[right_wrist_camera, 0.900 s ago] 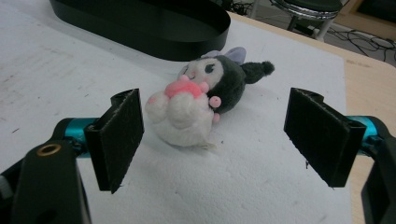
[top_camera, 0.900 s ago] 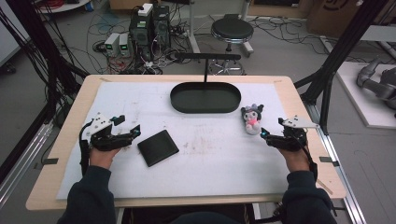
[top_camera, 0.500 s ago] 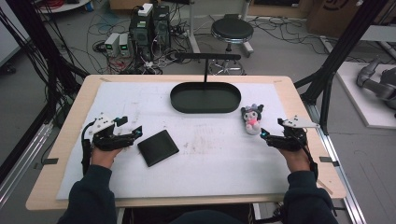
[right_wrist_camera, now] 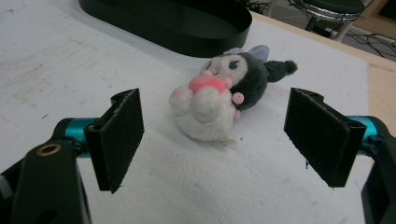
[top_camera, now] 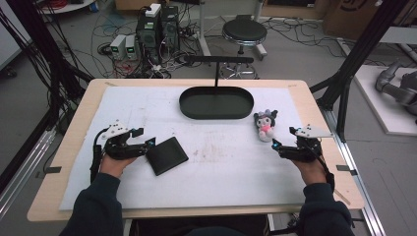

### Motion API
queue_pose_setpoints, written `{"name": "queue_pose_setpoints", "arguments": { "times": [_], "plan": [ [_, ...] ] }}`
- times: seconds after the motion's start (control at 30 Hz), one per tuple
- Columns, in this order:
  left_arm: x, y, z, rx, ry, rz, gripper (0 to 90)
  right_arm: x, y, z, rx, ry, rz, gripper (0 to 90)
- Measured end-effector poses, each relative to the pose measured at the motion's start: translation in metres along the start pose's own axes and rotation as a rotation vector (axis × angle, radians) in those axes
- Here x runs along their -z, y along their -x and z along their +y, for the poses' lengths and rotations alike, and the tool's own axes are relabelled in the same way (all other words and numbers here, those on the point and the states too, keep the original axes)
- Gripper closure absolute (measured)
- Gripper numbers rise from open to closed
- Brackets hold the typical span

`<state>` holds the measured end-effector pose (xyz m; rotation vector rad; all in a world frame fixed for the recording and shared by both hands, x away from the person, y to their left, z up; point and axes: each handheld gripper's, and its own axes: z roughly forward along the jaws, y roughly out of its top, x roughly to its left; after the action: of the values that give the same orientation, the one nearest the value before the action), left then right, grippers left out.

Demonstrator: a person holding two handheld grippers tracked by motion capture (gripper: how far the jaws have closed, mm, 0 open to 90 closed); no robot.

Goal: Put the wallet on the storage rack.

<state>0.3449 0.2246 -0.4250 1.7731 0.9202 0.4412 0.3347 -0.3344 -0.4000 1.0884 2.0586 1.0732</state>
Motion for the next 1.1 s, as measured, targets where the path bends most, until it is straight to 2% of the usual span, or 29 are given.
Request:
{"name": "queue_pose_setpoints", "arguments": {
  "times": [0.07, 0.1, 0.17, 0.2, 0.23, 0.3, 0.33, 0.4, 0.47, 0.5, 0.57, 0.6, 0.63, 0.67, 0.7, 0.73, 0.8, 0.83, 0.97, 1.0, 1.03, 1.07, 1.1],
  "plan": [
    [-0.007, -0.002, -0.002, -0.008, -0.064, -0.028, 38.1, -0.001, 0.001, -0.001, -0.003, -0.004, 0.001, 20.2],
    [-0.007, -0.002, -0.002, -0.008, -0.064, -0.028, 38.4, -0.001, 0.001, -0.001, -0.003, -0.004, 0.001, 20.2],
    [-0.012, -0.003, -0.005, -0.001, -0.109, -0.046, 38.9, -0.002, 0.003, -0.001, -0.003, -0.005, 0.003, 20.2],
    [-0.015, -0.003, -0.008, -0.008, -0.15, -0.065, 41.7, -0.003, 0.003, -0.001, -0.005, -0.007, 0.005, 20.2],
    [-0.015, -0.003, -0.008, -0.008, -0.15, -0.065, 41.7, -0.003, 0.003, -0.001, -0.005, -0.007, 0.005, 20.2],
    [-0.021, -0.002, -0.011, -0.002, -0.21, -0.091, 41.7, -0.005, 0.002, -0.001, 0.002, -0.015, 0.013, 20.2],
    [-0.021, -0.002, -0.011, -0.002, -0.21, -0.091, 41.7, -0.005, 0.002, -0.001, 0.002, -0.015, 0.013, 20.2],
    [-0.027, -0.001, -0.015, 0.003, -0.258, -0.135, 41.7, -0.005, 0.0, -0.001, 0.013, -0.015, 0.013, 20.2],
    [-0.027, 0.0, -0.014, -0.001, -0.256, -0.13, 42.1, -0.002, -0.001, 0.0, 0.014, -0.009, 0.009, 20.2],
    [-0.027, 0.0, -0.015, -0.002, -0.259, -0.137, 46.6, -0.002, -0.001, 0.0, 0.012, -0.006, 0.01, 20.2],
    [-0.026, 0.002, -0.014, -0.033, -0.256, -0.125, 49.6, -0.002, -0.001, 0.0, 0.015, -0.006, 0.01, 20.2],
    [-0.026, 0.002, -0.014, -0.033, -0.256, -0.125, 53.6, -0.002, -0.001, 0.0, 0.015, -0.006, 0.01, 20.2],
    [-0.025, 0.001, -0.013, -0.046, -0.251, -0.107, 53.6, -0.002, -0.002, 0.0, 0.015, -0.007, 0.009, 20.2],
    [-0.022, 0.001, -0.012, -0.055, -0.244, -0.107, 78.9, -0.002, -0.002, 0.0, 0.015, -0.009, 0.01, 20.2],
    [-0.021, 0.001, -0.012, -0.058, -0.24, -0.111, 78.9, -0.003, -0.002, 0.0, 0.02, -0.009, 0.009, 20.2],
    [-0.021, 0.0, -0.012, -0.042, -0.238, -0.121, 83.0, -0.003, -0.002, 0.001, 0.021, -0.01, 0.009, 20.2],
    [-0.02, -0.001, -0.013, -0.005, -0.22, -0.164, 84.7, -0.004, -0.001, 0.001, 0.017, -0.01, 0.008, 20.2],
    [-0.019, -0.003, -0.013, 0.027, -0.207, -0.19, 86.3, -0.004, 0.0, 0.001, 0.016, -0.008, 0.007, 20.2],
    [-0.014, -0.008, -0.01, 0.1, -0.13, -0.225, 87.3, -0.006, 0.0, 0.001, 0.018, -0.012, 0.01, 20.2],
    [-0.014, -0.008, -0.01, 0.1, -0.13, -0.225, 87.4, -0.005, 0.0, 0.001, 0.016, -0.01, 0.008, 20.2],
    [-0.011, -0.009, -0.009, 0.11, -0.107, -0.228, 87.4, -0.005, 0.0, 0.001, 0.016, -0.01, 0.008, 20.2],
    [-0.007, -0.008, -0.006, 0.107, -0.065, -0.197, 87.5, -0.005, 0.0, 0.001, 0.014, -0.01, 0.007, 20.2],
    [-0.007, -0.008, -0.006, 0.107, -0.065, -0.197, 87.5, -0.005, 0.0, 0.001, 0.014, -0.01, 0.007, 20.2]
  ]
}}
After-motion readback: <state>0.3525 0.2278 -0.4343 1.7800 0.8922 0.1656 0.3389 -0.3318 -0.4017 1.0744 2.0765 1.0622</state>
